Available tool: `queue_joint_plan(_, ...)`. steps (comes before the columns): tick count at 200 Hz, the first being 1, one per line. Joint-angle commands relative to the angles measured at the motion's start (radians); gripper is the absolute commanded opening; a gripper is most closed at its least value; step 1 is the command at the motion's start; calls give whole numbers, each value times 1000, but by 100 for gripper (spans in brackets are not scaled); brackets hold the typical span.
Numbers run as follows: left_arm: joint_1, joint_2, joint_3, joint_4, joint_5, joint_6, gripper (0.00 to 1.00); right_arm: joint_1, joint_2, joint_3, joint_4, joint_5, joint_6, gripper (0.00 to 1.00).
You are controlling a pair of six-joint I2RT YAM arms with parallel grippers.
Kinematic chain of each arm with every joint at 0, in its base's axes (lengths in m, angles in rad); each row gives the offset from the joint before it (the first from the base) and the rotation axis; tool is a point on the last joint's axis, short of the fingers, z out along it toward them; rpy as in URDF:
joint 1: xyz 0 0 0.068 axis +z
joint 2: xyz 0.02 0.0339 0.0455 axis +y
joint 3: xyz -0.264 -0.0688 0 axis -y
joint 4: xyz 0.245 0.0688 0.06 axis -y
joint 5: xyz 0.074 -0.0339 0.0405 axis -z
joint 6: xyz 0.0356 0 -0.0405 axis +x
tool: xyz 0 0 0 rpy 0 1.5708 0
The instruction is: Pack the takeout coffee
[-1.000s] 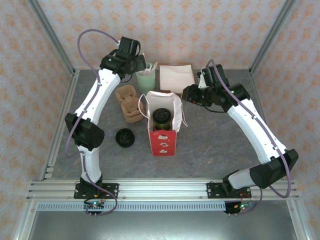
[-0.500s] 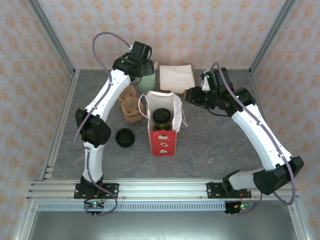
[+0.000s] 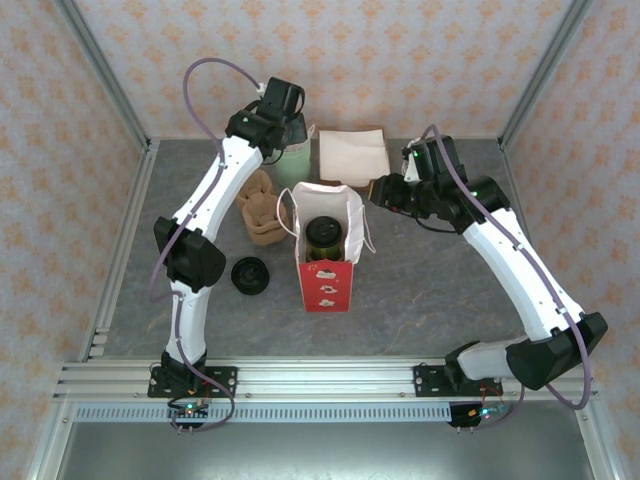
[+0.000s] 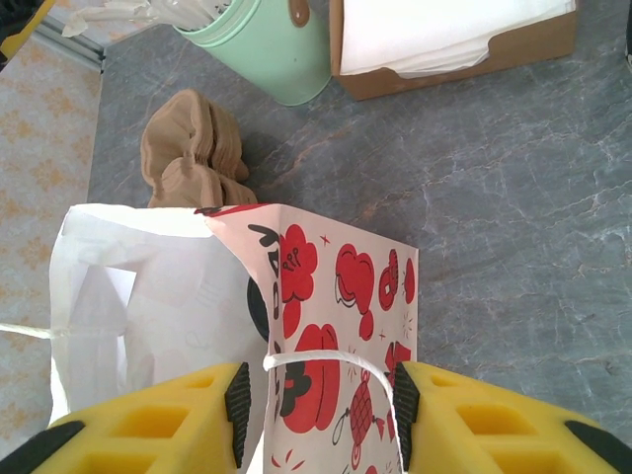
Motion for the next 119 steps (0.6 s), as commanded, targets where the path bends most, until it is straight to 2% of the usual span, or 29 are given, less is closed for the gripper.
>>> queue_joint_plan(1, 6, 1, -12, -29, -41, -5, 55, -7, -23, -6, 22, 49, -19, 44)
queue_joint_plan(88, 14, -18, -82, -19, -62, -11, 54, -7, -9, -6, 37, 57, -29, 44)
queue_joint_plan(119, 14, -23, -93, -4, -52, -13, 49, -7, -4, -3, 34, 54, -33, 45)
